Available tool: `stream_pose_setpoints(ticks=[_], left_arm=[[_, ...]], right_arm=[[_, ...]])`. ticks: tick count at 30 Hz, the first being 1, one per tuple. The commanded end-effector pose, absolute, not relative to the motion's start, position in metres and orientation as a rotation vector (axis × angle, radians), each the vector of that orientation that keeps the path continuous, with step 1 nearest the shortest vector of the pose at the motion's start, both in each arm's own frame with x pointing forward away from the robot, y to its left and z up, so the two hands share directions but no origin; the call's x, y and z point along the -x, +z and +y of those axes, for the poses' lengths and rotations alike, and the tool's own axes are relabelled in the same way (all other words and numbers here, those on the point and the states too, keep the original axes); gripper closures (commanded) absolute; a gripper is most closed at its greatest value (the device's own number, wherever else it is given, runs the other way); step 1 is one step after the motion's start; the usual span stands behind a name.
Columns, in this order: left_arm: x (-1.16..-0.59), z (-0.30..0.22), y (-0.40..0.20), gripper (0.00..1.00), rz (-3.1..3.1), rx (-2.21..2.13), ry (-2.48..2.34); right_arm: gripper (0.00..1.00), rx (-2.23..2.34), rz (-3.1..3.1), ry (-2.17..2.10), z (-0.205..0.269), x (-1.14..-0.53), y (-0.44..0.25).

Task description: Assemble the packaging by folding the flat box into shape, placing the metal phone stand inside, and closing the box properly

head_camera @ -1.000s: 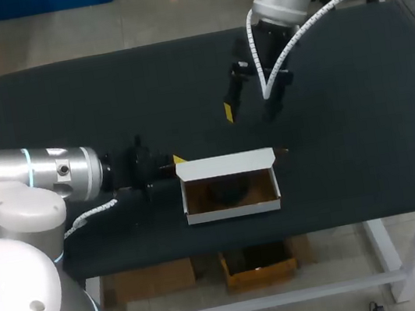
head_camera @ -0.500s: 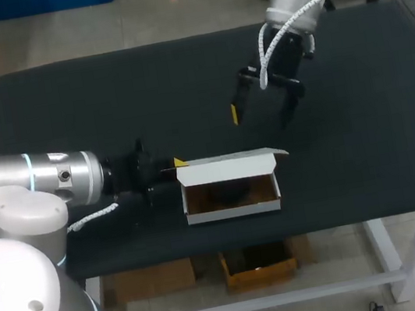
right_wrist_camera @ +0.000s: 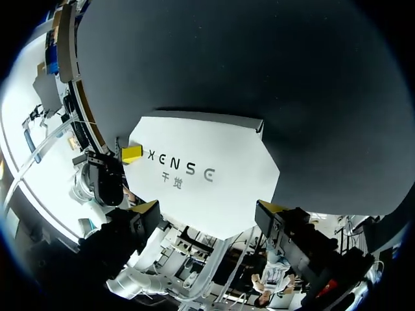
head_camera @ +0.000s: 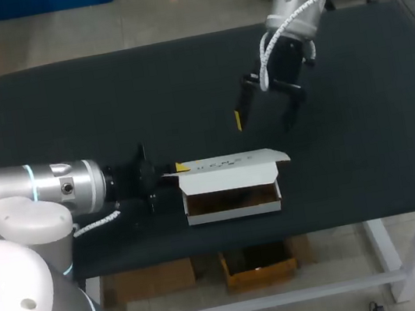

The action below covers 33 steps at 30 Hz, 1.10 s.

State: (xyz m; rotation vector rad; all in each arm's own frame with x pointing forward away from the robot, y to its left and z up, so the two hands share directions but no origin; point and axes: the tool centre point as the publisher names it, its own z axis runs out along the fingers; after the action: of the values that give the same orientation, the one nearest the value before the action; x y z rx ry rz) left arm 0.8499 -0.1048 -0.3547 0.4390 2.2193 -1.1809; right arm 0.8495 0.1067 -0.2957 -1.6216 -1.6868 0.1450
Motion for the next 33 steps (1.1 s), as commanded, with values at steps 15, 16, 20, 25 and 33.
stream_pose_setpoints(ticks=[15, 16, 20, 25, 33], left_arm=[[-0.843, -0.105, -0.368, 1.00, 2.156, -0.434, -1.160], [-0.843, -0.105, -0.368, 1.00, 2.156, -0.433, -1.161], [-0.842, -0.105, -0.369, 1.00, 2.157, -0.434, -1.164], [-0.841, -0.105, -0.369, 1.00, 2.156, -0.435, -1.166], [-0.841, -0.105, -0.370, 1.00, 2.153, -0.436, -1.164]], right_arm=[[0.37, 1.779, -1.670, 0.177, 0.101, -0.836, -0.304], [0.40, 1.754, -1.692, 0.143, 0.100, -0.835, -0.304], [0.51, 1.759, -1.712, 0.082, 0.098, -0.830, -0.308], [0.52, 1.753, -1.730, 0.025, 0.096, -0.824, -0.312], [0.54, 1.752, -1.722, 0.049, 0.095, -0.817, -0.319]])
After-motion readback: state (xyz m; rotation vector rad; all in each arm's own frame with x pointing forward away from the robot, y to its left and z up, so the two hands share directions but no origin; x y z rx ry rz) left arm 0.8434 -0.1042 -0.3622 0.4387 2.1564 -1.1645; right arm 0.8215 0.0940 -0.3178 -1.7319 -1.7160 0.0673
